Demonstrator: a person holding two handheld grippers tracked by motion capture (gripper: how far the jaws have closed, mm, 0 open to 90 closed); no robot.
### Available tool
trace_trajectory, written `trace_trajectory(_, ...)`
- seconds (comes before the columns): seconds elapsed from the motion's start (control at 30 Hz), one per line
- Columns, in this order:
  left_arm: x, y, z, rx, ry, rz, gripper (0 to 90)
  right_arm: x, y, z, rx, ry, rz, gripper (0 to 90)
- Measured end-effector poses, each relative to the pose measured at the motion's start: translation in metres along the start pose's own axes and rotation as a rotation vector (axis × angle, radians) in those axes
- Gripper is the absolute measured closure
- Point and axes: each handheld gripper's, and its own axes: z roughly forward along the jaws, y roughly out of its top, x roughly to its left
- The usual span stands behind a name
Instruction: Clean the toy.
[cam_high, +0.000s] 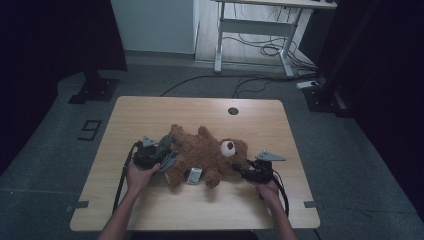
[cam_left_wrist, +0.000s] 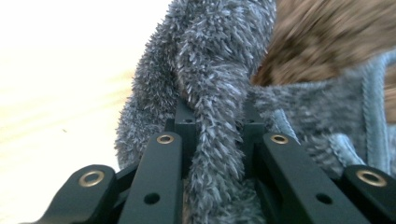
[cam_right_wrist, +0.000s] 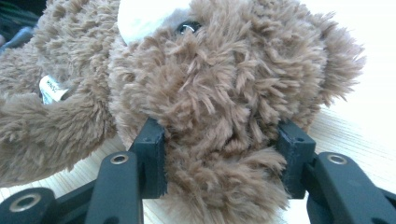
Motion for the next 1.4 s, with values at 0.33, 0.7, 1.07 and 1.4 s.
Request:
trace_trajectory(0.33, -0.006, 0.005, -0.039, -0.092, -0.002, 0.046, 76.0, -0.001, -0.001, 0.000, -0.004, 0.006, 0.001, 46.1)
trace_trajectory(0.7, 0.011, -0.013, -0.073, -0.104, 0.020, 0.040, 75.6, 0.000, -0.001, -0.002, -0.007, 0.001, -0.001, 30.5)
trace_trajectory(1.07, 0.035, -0.037, -0.103, -0.074, 0.103, 0.031, 74.9, 0.000, -0.004, -0.003, -0.016, 0.007, 0.001, 28.0)
trace_trajectory(1.4, 0.054, -0.073, -0.097, 0.055, 0.162, 0.013, 73.8, 0.000, -0.006, -0.003, -0.002, 0.006, -0.001, 27.3)
